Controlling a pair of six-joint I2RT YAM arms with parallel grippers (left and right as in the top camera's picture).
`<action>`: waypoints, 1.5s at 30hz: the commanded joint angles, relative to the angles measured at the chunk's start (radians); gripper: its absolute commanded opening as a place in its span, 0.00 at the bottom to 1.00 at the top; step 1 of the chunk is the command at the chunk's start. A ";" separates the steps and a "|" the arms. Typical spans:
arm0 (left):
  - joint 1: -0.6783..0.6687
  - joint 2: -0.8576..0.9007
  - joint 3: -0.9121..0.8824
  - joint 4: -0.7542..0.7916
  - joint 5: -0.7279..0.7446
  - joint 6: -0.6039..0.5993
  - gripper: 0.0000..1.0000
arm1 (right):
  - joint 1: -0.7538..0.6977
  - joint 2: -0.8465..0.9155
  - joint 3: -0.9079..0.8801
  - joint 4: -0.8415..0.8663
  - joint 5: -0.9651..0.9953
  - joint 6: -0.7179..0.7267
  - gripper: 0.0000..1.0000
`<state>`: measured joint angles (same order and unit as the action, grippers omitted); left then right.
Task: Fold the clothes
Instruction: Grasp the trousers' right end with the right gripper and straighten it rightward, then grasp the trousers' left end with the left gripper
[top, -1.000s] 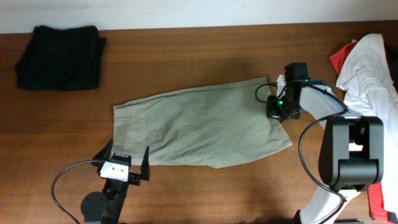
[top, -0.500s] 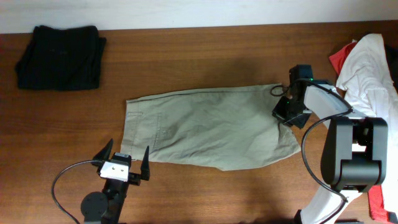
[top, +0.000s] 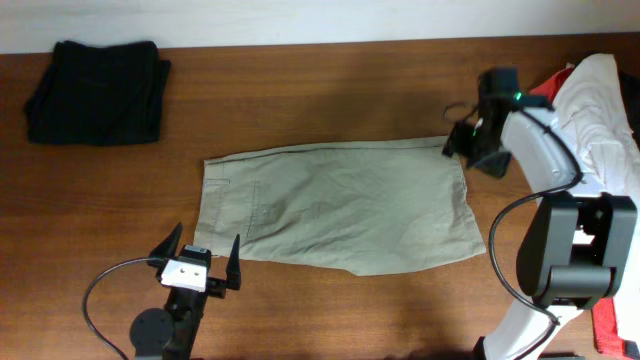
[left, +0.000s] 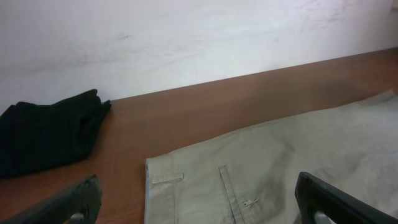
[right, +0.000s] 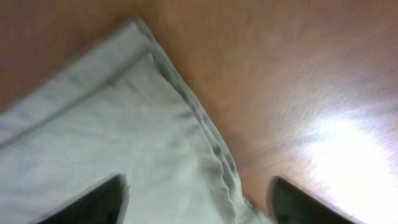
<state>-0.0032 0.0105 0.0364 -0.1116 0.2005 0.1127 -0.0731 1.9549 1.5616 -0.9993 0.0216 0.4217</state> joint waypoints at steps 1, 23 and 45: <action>0.007 -0.003 -0.006 0.000 -0.007 0.013 0.99 | -0.008 -0.019 0.248 -0.121 0.072 -0.025 0.99; 0.018 0.138 0.159 0.219 -0.167 0.024 0.99 | -0.319 -0.020 0.414 -0.131 0.330 -0.022 0.99; 0.237 1.759 1.258 -0.777 0.230 -0.119 0.99 | -0.333 -0.020 0.414 -0.131 0.330 -0.022 0.99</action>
<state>0.2325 1.6917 1.2877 -0.8543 0.3794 -0.0273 -0.4046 1.9476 1.9583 -1.1297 0.3363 0.3958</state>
